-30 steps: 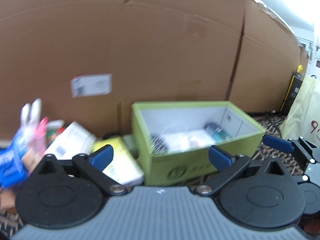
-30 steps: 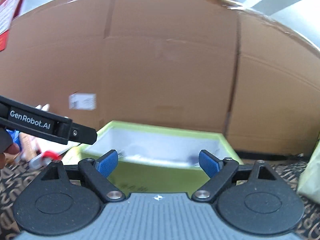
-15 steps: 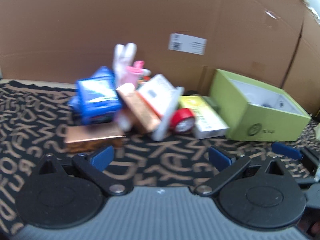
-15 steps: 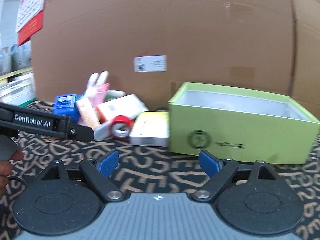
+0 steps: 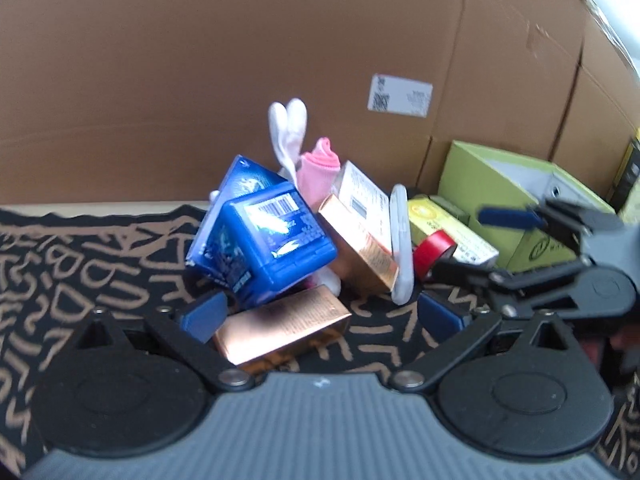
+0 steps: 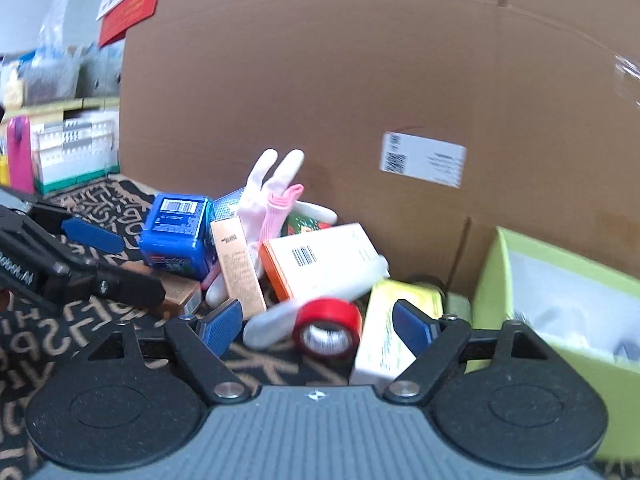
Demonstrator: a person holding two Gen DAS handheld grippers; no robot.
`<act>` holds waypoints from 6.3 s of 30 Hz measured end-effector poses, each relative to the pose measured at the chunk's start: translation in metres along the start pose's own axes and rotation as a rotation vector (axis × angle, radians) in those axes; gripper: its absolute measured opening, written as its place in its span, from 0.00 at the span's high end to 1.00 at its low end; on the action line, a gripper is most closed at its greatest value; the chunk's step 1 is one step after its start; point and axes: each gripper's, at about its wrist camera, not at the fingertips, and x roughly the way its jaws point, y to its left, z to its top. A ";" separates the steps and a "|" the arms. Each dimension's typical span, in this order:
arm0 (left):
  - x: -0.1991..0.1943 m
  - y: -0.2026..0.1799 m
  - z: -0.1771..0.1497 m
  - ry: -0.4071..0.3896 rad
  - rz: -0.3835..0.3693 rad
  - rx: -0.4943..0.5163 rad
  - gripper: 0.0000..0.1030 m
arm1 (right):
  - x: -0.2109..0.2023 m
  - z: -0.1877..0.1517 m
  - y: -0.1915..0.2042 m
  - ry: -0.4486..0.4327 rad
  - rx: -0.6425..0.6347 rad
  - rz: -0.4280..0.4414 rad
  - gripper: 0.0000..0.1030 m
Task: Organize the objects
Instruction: 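Grasp the red tape roll with the right tool while the left grasps the copper box, then place the red tape and copper box into the green shoebox and release, then grasp the clear tube with the right tool while the left grasps the blue box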
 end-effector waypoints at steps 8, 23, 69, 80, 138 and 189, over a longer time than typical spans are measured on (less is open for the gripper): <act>0.028 0.026 -0.005 0.077 -0.027 -0.098 0.02 | 0.035 0.006 -0.008 0.063 -0.018 0.085 0.26; -0.007 -0.033 -0.032 0.052 0.014 0.030 0.21 | -0.027 -0.022 0.008 0.109 0.042 0.166 0.30; -0.011 -0.098 -0.047 0.153 0.051 0.134 0.67 | -0.064 -0.062 0.004 0.206 0.232 0.026 0.50; -0.018 -0.138 -0.005 0.077 -0.066 0.120 0.70 | -0.095 -0.052 -0.030 0.116 0.330 0.013 0.51; 0.019 -0.263 0.045 -0.175 -0.045 0.191 0.00 | -0.147 -0.048 -0.141 -0.104 0.351 -0.415 0.19; -0.010 0.009 -0.009 -0.038 0.399 -0.317 0.11 | 0.034 -0.008 0.021 0.131 0.277 -0.038 0.42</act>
